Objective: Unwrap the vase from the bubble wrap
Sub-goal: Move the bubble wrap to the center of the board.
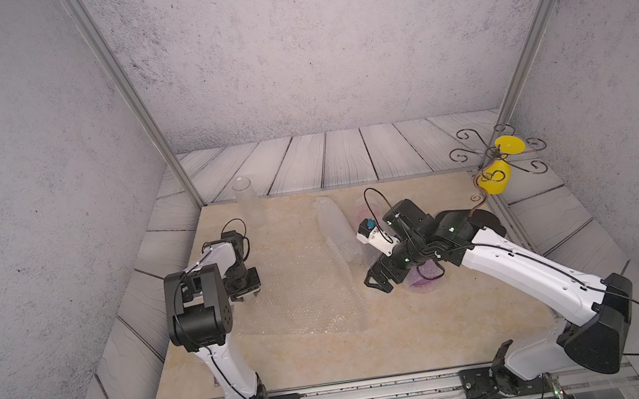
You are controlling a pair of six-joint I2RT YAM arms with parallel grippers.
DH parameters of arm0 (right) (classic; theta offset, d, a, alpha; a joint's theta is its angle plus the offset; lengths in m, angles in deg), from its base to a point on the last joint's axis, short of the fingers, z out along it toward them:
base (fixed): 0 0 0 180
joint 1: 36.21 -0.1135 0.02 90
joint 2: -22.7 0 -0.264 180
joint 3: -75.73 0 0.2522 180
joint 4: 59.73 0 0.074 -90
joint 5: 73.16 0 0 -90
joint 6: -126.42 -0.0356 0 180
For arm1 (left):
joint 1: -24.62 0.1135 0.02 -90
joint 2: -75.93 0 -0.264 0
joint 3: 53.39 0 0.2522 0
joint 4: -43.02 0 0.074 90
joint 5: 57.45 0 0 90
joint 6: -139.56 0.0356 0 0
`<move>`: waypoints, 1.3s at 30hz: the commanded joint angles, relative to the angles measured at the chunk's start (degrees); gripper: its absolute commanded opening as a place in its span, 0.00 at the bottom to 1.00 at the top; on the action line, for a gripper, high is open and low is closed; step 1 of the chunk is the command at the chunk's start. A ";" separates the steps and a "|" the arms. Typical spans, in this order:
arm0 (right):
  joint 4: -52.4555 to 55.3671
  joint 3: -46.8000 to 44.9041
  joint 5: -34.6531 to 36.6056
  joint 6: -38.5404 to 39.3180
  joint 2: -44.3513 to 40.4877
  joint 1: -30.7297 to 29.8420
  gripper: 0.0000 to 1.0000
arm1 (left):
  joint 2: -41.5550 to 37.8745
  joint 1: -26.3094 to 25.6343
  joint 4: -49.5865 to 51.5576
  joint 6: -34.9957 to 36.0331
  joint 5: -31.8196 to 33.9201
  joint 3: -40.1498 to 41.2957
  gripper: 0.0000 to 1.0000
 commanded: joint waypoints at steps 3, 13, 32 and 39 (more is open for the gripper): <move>-0.58 0.28 -1.20 -0.46 0.47 0.10 0.99 | -0.11 0.45 0.54 0.58 -1.29 1.83 0.27; -0.62 0.08 -0.89 -0.17 0.33 0.05 0.99 | -8.46 0.49 3.15 0.23 -3.11 3.36 0.00; 2.43 1.97 0.69 0.45 1.63 0.12 0.99 | -21.42 12.51 10.12 0.39 27.56 -2.13 0.00; 2.90 1.02 1.17 -0.53 0.72 0.12 0.99 | -19.73 17.71 9.36 -0.55 25.31 -3.53 0.21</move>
